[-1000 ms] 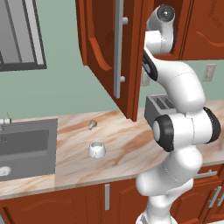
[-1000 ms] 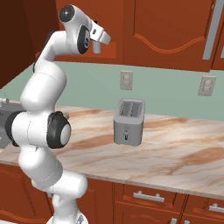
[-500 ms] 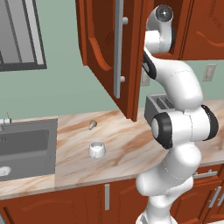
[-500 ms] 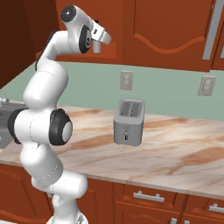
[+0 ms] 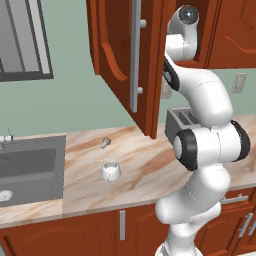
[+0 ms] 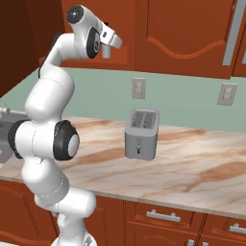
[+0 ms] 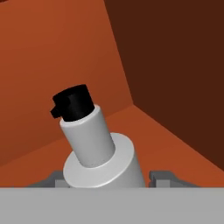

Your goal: Open the cabinet. Pick the soap dispenser and place it next to the sink. Then close the cabinet.

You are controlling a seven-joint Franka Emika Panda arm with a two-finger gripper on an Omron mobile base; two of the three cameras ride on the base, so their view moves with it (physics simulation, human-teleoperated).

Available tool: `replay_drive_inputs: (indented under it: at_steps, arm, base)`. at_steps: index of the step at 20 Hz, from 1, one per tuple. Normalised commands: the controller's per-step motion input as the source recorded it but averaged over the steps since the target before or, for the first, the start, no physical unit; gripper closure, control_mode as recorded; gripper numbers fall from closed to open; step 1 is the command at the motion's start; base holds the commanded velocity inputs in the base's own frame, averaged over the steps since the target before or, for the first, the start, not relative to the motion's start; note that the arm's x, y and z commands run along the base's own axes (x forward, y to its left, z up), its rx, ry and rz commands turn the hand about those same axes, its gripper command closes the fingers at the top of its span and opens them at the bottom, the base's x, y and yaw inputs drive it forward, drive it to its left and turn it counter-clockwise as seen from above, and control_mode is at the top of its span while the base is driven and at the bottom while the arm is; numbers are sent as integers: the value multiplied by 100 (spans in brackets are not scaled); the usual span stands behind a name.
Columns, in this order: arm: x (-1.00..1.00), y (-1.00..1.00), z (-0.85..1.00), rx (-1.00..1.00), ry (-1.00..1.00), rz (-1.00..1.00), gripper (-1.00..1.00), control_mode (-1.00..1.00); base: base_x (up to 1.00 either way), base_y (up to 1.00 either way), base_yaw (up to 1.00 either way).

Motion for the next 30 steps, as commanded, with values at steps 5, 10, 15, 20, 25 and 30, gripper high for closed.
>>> replay_drive_inputs:
  at_steps: [5,10,15,20,25,30]
  arm:
    - [-14,-7,0,3,0,0,100,-100]
    - [-46,-3,0,9,0,0,100,-100]
    - [-68,0,-2,11,-2,0,100,-100]
    - [-77,0,-5,9,-10,0,100,-100]
    - [-81,0,-7,6,-11,5,100,-100]
    - [-68,0,-3,10,0,20,100,-100]
  base:
    - [0,0,0]
    - [0,0,0]
    - [0,0,0]
    - [0,0,0]
    - [0,0,0]
    - [0,0,0]
